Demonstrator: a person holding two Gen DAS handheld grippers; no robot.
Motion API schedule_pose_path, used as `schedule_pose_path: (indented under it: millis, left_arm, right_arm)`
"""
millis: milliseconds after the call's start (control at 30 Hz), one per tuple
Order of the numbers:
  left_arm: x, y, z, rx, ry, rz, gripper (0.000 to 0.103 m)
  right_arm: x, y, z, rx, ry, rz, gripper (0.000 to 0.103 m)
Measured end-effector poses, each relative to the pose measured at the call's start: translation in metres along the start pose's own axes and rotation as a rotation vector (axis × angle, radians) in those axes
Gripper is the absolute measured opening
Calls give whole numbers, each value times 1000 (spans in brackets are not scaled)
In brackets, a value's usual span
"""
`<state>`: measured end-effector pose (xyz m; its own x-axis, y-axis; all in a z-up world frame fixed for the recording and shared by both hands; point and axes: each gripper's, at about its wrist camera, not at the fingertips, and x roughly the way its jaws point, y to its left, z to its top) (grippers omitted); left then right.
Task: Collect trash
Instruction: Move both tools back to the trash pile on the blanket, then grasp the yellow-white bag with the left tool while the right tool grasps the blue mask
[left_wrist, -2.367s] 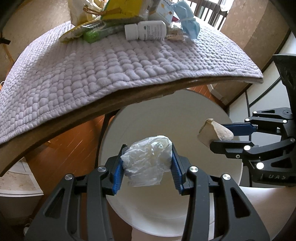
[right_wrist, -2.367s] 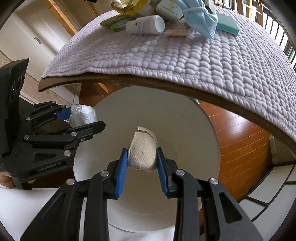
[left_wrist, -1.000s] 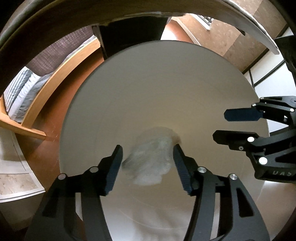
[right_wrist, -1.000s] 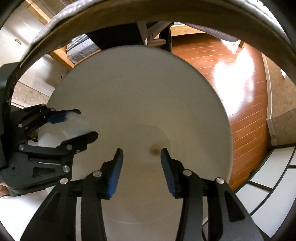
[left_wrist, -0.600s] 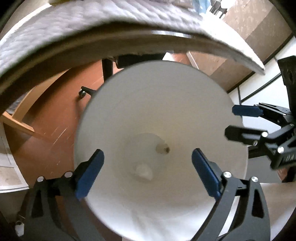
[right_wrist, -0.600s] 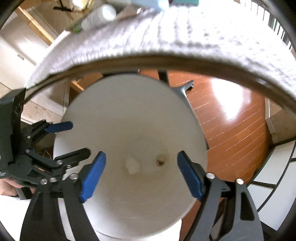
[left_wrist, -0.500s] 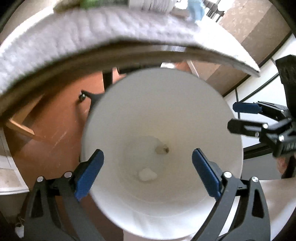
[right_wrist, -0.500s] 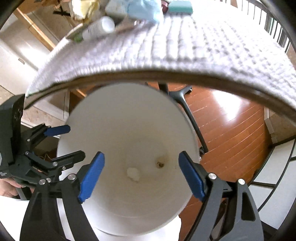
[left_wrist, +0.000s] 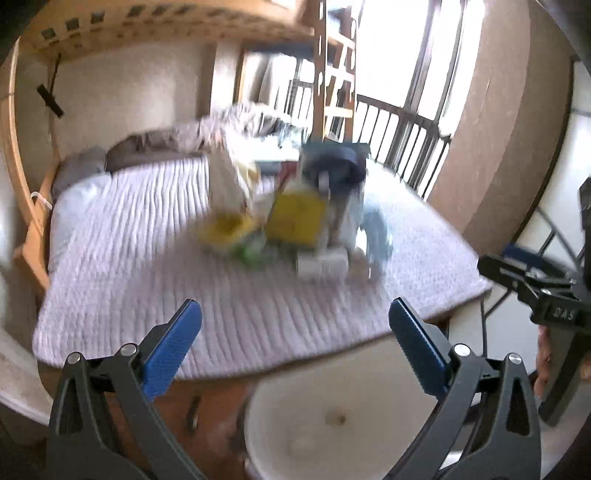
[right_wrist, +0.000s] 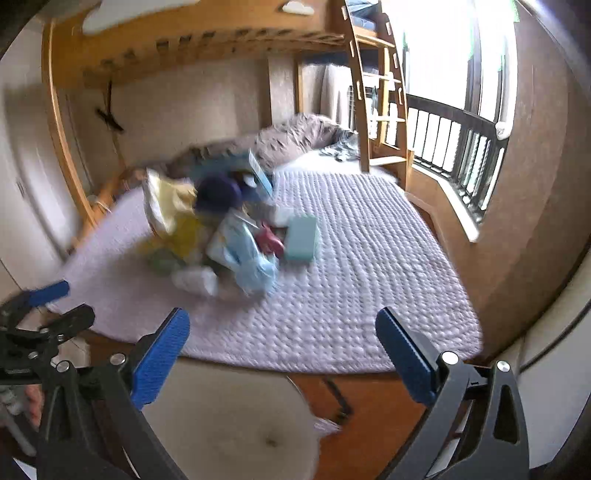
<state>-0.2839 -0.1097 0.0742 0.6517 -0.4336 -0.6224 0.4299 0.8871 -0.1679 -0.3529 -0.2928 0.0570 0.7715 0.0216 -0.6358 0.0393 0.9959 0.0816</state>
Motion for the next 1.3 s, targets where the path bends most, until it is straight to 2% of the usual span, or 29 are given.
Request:
schedule_pose_path:
  millis: [33, 100, 133, 233, 267, 400, 500, 633, 700, 833, 867, 967, 1033, 1100, 1133, 1233, 1300]
  left_arm:
    - [0, 3, 3, 16, 6, -24, 102]
    - [6, 10, 11, 24, 33, -15, 102]
    - [11, 12, 15, 20, 42, 13, 102]
    - [24, 24, 26, 8, 53, 32, 102]
    - [28, 28, 30, 2, 52, 47, 102]
    - [47, 42, 51, -12, 52, 116, 102]
    - [69, 55, 70, -40, 63, 127, 102]
    - [113, 70, 94, -55, 117, 120, 102]
    - [127, 75, 99, -59, 133, 137, 102]
    - [162, 91, 107, -113, 191, 125, 102]
    - [169, 94, 108, -120, 205, 119, 102]
    - [187, 101, 111, -124, 238, 111, 102]
    - [199, 104, 110, -120, 266, 110, 102]
    - [203, 104, 111, -124, 273, 101, 102]
    - [204, 106, 111, -131, 271, 85, 102]
    - [210, 110, 112, -141, 278, 64, 89]
    - [212, 111, 113, -146, 283, 48, 70]
  right_arm:
    - [7, -2, 6, 15, 36, 56, 99]
    - [21, -8, 15, 31, 108, 80, 99]
    - [25, -10, 18, 30, 109, 77, 99]
    - [36, -13, 26, 6, 75, 10, 99]
    - [35, -1, 22, -3, 73, 1, 99]
    - [64, -1, 26, -11, 87, 9, 99]
    - [81, 4, 29, -5, 104, 30, 99]
    - [100, 9, 31, -3, 114, 32, 99]
    - [105, 10, 33, -2, 119, 31, 99]
    - [124, 11, 36, -2, 126, 40, 99]
    - [129, 11, 36, 2, 134, 45, 96]
    - [148, 4, 36, 34, 190, 66, 78]
    - [159, -4, 34, 77, 232, 89, 72]
    - [166, -9, 33, 96, 256, 99, 61]
    - [170, -12, 31, 101, 270, 102, 60]
    - [173, -13, 28, 92, 265, 114, 58]
    - [172, -11, 29, 78, 259, 117, 49]
